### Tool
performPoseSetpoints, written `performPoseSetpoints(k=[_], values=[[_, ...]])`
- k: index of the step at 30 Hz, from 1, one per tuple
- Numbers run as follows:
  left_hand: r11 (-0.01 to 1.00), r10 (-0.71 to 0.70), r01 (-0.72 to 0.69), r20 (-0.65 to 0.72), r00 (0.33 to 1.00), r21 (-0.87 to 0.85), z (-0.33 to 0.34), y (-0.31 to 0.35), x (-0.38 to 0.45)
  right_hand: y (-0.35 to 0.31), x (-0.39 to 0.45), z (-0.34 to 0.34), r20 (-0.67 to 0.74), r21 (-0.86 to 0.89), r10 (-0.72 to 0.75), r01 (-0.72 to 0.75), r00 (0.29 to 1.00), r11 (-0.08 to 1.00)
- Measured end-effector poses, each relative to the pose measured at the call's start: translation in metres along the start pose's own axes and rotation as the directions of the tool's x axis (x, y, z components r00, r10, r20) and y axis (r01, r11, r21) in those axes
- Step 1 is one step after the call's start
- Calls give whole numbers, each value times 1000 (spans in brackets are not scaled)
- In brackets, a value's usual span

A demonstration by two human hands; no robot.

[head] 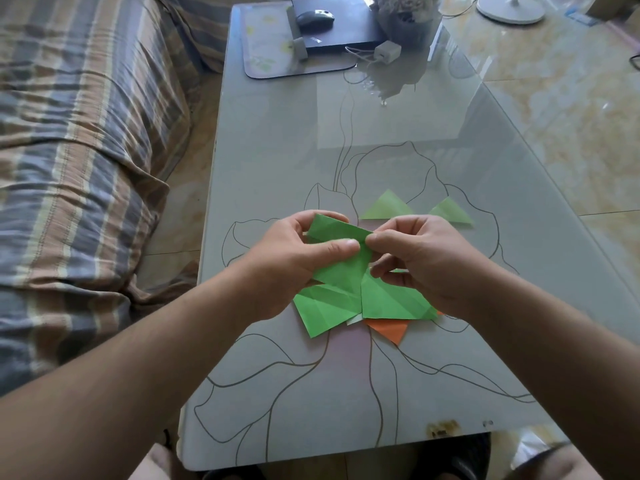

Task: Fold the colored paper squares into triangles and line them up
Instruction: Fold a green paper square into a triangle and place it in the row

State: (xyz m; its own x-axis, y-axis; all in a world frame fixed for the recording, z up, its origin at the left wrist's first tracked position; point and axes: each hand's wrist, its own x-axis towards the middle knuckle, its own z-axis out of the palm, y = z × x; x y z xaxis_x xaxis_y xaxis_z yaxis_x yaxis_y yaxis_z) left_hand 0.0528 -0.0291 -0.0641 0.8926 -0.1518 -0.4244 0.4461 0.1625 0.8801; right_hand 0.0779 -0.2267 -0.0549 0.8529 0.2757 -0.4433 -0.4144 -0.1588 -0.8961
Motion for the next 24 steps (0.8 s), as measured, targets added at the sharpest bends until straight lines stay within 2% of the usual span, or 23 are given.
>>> performPoseSetpoints(k=[4, 7, 10, 12, 15, 19, 24], values=[[1000, -21, 22, -68, 997, 12, 1, -4, 0, 1, 0, -5, 66, -91, -36, 42, 997, 995], [996, -80, 77, -86, 993, -32, -1, -3, 0, 0, 3, -16, 54, -139, -204, 209, 978, 968], [988, -149, 147, -37, 988, -55, -1, 1, -2, 5, 1, -18, 163, -367, -401, 432, 902, 824], [976, -213, 214, 28, 977, -47, 0, 4, -5, 10, 1, -14, 206, -461, -458, 499, 865, 734], [959, -274, 279, 103, 956, -39, 1, 6, -8, 15, 2, -11, 204, -459, -495, 529, 845, 714], [951, -277, 295, 166, 947, -97, -3, 7, -9, 18, 4, -11, 186, -441, -503, 529, 844, 725], [952, -257, 277, 154, 954, -127, -6, 9, -12, 16, 1, -7, 150, -378, -558, 568, 817, 731]])
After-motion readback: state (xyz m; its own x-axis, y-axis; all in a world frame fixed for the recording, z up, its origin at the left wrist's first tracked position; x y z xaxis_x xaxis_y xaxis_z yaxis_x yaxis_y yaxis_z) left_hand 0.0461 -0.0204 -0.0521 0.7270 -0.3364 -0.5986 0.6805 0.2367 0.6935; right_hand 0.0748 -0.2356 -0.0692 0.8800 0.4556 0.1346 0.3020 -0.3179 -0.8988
